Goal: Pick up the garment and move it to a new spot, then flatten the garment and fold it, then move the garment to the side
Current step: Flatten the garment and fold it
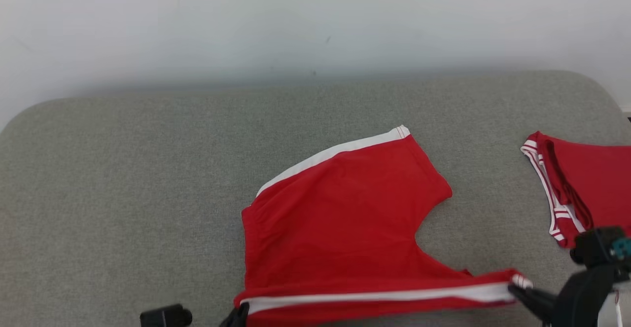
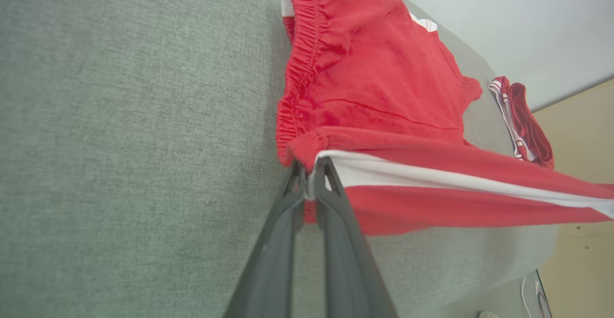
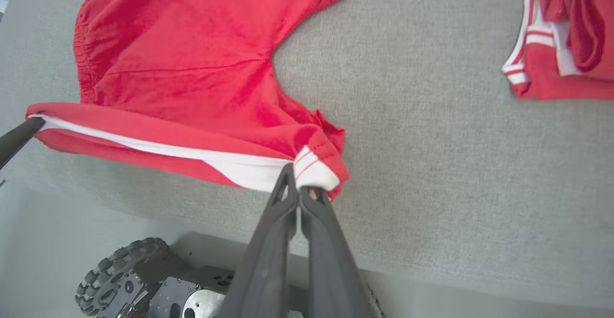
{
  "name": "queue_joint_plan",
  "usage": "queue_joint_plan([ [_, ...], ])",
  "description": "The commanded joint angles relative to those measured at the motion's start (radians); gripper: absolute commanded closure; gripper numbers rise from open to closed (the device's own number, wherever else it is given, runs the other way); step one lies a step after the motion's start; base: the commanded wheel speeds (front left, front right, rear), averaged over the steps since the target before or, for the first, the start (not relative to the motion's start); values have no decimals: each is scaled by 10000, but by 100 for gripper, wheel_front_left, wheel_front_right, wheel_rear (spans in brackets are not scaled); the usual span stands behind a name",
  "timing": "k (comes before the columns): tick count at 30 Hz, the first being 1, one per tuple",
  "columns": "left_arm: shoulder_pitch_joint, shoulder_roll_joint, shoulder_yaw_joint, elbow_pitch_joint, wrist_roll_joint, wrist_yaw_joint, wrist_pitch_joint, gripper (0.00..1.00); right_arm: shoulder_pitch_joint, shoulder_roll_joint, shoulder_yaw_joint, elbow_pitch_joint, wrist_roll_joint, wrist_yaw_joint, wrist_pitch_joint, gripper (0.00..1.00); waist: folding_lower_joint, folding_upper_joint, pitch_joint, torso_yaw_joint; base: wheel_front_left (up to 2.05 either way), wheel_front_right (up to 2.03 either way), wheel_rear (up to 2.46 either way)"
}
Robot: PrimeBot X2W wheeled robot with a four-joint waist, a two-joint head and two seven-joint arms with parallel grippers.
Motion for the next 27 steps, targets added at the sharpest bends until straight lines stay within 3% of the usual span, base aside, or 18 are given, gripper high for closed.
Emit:
queue_joint_plan([
  [1, -309, 83, 238, 19, 2, 232, -36, 100, -479, -350, -42, 186, -245, -52, -278, 100, -1, 0, 160, 44, 0, 0, 0],
  [15, -3403, -685, 174, 774, 639, 419, -296, 100, -5352, -1222, 1792, 4023, -558, -48, -3004, 100, -1, 0, 1474, 570, 0, 0, 0],
  [27, -5630, -1308, -127, 2099, 1328, 646, -753, 100, -8392, -2050, 3497, 6830, -741, -48, -5171, 100, -1, 0, 2933, 1120, 0, 0, 0],
])
